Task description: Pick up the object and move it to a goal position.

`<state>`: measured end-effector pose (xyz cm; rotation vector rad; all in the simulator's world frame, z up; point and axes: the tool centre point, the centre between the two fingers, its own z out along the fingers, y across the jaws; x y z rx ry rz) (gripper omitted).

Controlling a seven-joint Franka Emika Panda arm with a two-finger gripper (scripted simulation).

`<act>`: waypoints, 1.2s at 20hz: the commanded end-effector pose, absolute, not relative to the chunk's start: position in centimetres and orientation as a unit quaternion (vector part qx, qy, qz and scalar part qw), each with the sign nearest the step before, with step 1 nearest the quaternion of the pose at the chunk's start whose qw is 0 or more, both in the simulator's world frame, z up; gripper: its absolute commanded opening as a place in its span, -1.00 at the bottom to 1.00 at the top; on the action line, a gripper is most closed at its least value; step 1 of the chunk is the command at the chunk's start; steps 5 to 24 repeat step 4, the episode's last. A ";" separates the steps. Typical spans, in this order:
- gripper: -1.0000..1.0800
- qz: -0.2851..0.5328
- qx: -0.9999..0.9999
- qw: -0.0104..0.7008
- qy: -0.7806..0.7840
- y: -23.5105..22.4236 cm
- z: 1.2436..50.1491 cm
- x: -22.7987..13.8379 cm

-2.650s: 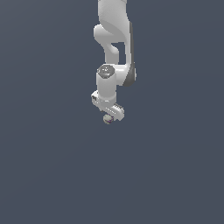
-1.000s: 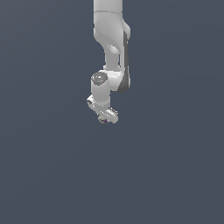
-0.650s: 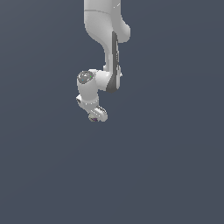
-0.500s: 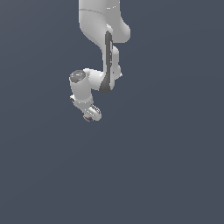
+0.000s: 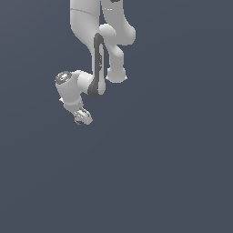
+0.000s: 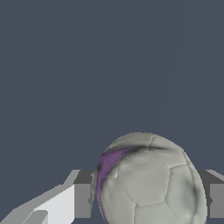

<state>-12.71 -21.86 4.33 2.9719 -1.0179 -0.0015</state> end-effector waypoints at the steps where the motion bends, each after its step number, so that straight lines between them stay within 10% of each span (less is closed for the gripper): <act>1: -1.00 0.000 0.946 0.000 -0.323 -22.7 4.4 -12.7; 24: -1.00 0.000 0.946 0.000 -0.323 -23.0 4.4 -12.7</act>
